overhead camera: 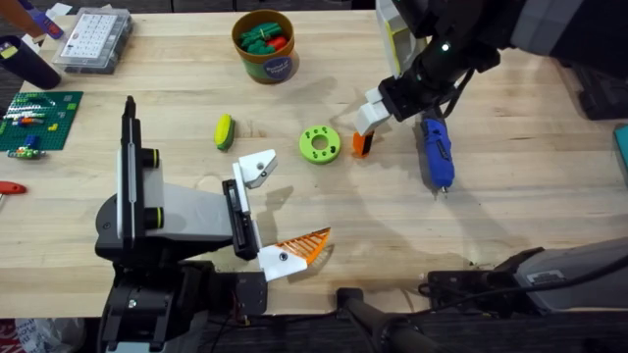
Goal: Pick up the gripper from the table and insert it into the empty holder that is missing its gripper. Then pick up a screw, insert it into the mounting hole, and use the screwdriver to tighten it. Finally, clean up the table by picking up the vegetable and placing it into the bucket.
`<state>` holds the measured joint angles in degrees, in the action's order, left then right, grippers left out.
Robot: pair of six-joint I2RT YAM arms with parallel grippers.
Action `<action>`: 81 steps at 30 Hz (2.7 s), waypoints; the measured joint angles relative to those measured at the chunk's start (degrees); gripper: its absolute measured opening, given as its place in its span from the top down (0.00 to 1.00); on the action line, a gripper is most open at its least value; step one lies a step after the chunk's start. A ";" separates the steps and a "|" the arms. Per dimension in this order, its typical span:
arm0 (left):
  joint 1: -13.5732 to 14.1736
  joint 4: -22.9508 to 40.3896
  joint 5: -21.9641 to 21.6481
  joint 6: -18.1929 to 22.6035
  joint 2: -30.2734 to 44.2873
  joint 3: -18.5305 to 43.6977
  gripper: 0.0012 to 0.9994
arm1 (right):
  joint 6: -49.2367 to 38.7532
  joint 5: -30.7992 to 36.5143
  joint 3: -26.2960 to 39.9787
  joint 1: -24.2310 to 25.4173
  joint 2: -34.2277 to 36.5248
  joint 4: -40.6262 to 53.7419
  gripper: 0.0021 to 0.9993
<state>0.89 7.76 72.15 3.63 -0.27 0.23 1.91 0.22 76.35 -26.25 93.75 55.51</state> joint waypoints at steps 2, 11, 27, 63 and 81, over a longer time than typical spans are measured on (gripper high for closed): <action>0.00 -0.05 0.08 0.01 0.28 0.04 0.01 | 0.00 -0.46 0.22 -0.04 0.08 0.35 0.03; 0.00 -0.05 0.08 0.03 0.28 0.04 0.01 | -0.20 -0.73 0.20 -0.04 0.00 2.77 0.03; 0.00 -0.06 0.08 0.03 0.28 0.04 0.01 | -0.20 -0.71 5.37 -0.06 -0.71 8.82 0.03; 0.00 -0.06 0.08 0.03 0.28 0.04 0.01 | 4.92 -4.51 4.67 -4.45 -1.27 6.47 0.03; 0.00 -0.05 0.08 0.03 0.28 0.04 0.01 | 7.72 -4.32 3.57 -5.08 5.69 5.16 0.03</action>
<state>0.89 7.72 72.23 3.66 0.01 0.27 9.64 -4.10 79.92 -31.33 99.44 60.67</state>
